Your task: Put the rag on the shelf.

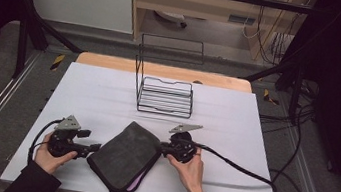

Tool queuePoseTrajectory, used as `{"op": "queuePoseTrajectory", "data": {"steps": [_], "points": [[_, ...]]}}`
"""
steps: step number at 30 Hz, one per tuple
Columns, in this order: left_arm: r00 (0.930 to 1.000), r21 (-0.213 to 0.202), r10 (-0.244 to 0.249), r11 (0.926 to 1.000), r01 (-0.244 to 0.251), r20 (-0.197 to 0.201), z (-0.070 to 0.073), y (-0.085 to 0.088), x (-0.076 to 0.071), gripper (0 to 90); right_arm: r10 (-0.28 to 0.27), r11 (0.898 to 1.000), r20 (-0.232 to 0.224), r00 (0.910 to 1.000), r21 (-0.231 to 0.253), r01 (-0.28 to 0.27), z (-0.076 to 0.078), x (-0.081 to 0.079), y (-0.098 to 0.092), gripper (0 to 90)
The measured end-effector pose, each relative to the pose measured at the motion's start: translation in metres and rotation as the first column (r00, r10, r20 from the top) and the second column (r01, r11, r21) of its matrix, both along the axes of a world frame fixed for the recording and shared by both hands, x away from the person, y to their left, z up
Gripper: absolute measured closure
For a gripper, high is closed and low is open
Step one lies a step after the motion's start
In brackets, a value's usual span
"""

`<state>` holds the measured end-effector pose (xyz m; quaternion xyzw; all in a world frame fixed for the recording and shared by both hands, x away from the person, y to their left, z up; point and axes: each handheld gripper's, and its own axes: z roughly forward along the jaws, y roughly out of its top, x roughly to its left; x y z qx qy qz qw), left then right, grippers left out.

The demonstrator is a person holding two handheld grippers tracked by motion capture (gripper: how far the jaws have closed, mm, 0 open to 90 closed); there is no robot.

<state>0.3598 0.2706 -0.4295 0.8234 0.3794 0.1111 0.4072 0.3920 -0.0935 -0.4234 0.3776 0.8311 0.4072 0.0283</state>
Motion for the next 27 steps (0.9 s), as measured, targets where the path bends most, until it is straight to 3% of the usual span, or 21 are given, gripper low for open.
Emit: {"op": "queuePoseTrajectory", "data": {"steps": [6,9,19,27], "points": [[0.9977,0.009,-0.061,0.9981,0.061,-0.03,-0.004,-0.018,-0.004,45.1,-0.042,0.999,0.014,0.999,-0.014,0.042,0.0,0.002,-0.02,76.9],[0.9916,0.01,-0.1,0.9948,0.101,-0.082,-0.009,-0.034,-0.006,52.4,-0.055,0.998,0.03,0.998,-0.027,0.056,-0.001,0.004,-0.029,76.7],[0.9848,-0.004,-0.081,0.9967,0.081,-0.154,-0.011,-0.047,-0.013,79.3,-0.066,0.997,0.043,0.9969,-0.04,0.067,-0.004,0.018,-0.027,76.8],[0.978,-0.009,-0.075,0.9972,0.075,-0.195,-0.006,-0.058,-0.024,84.2,-0.041,0.998,0.079,0.9961,-0.051,0.045,-0.001,0.039,-0.018,76.9]]}}
